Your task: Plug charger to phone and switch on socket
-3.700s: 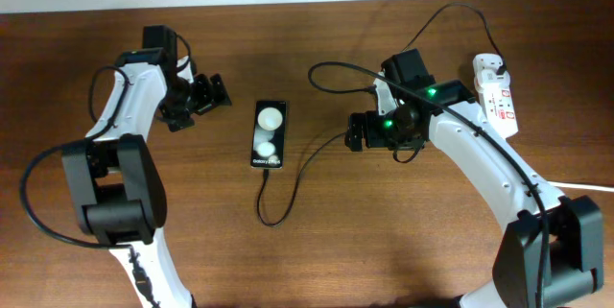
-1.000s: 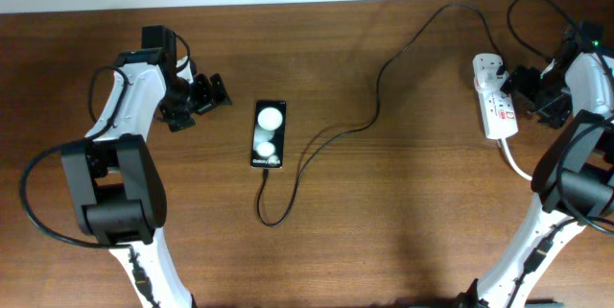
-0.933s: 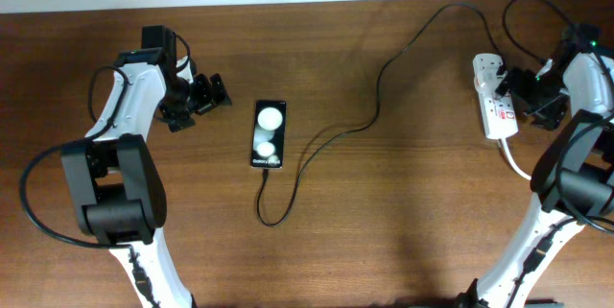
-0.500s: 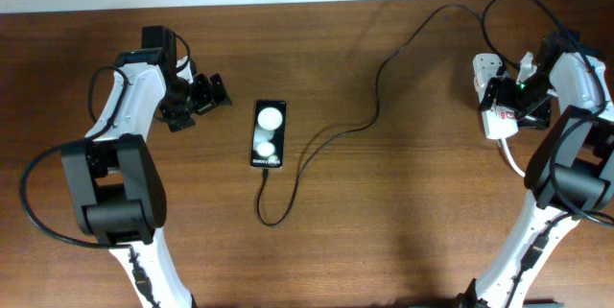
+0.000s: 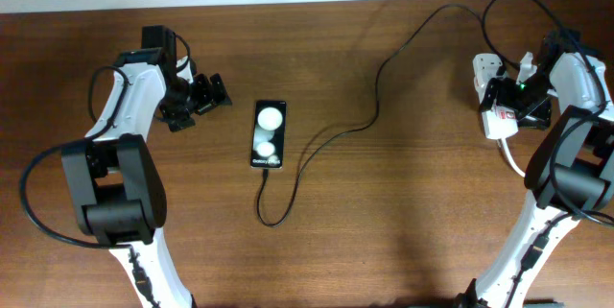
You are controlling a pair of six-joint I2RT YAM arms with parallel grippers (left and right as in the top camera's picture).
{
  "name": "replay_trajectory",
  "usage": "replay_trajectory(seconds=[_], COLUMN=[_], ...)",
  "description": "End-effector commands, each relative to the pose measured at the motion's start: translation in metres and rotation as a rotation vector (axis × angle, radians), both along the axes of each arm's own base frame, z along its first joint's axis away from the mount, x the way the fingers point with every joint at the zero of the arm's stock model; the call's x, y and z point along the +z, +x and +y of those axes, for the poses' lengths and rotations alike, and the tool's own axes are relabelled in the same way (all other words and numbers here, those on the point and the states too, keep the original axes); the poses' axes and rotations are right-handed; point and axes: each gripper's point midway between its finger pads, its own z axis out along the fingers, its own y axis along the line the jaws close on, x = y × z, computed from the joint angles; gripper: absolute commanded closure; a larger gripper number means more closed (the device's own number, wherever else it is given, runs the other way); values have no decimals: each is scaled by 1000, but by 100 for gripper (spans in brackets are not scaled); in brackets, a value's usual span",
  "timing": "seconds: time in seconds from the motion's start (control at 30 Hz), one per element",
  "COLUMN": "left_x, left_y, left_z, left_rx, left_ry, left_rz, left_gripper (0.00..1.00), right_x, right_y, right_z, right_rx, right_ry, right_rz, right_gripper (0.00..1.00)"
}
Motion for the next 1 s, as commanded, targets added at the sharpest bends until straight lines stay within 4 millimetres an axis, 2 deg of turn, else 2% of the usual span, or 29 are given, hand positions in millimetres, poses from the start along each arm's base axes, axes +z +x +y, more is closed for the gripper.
replay_trajectory(seconds=[0.0,0.07,0.13,0.27,0.4,0.47,0.5,0.6,0.67,0.7,0.77,0.83,0.9,0.97], left_x=[1,7,26,107,194,222,247,279,278,267,240,206,176,155], left_y=[4,4,7,7,-10,-20,-31,-49,-60,-64,-63,-50,-42,-40], left_z=[0,0,0,0,-1,-2,-2,9,10,13,19,19,16,9], left_rx=[-3,-3,-3,-4,-5,-6,-6,28,12,14,29,29,23,6], left_ry=[-9,-8,-5,6,19,24,28,99,126,148,177,175,157,129], left_rz=[-7,-21,-64,-252,-454,-523,-584,-667,-660,-640,-619,-663,-732,-846], left_gripper=[1,1,1,1,1,1,1,1,1,1,1,1,1,1], right_x=[-20,-20,-20,-20,-20,-20,-20,-20,-20,-20,-20,-20,-20,-20], right_y=[-13,-13,-12,-8,-8,-8,-8,-8,-8,-8,-8,-8,-8,-8], right_z=[0,0,-1,-2,-2,-2,-2,-2,-2,-2,-2,-2,-2,-2], right_rx=[8,8,8,8,8,8,8,8,8,8,8,8,8,8], right_ry=[2,2,0,-7,-7,-7,-7,-7,-7,-7,-7,-7,-7,-7], right_rz=[64,64,60,43,43,43,43,43,43,43,43,43,43,43], right_gripper=[1,1,1,1,1,1,1,1,1,1,1,1,1,1])
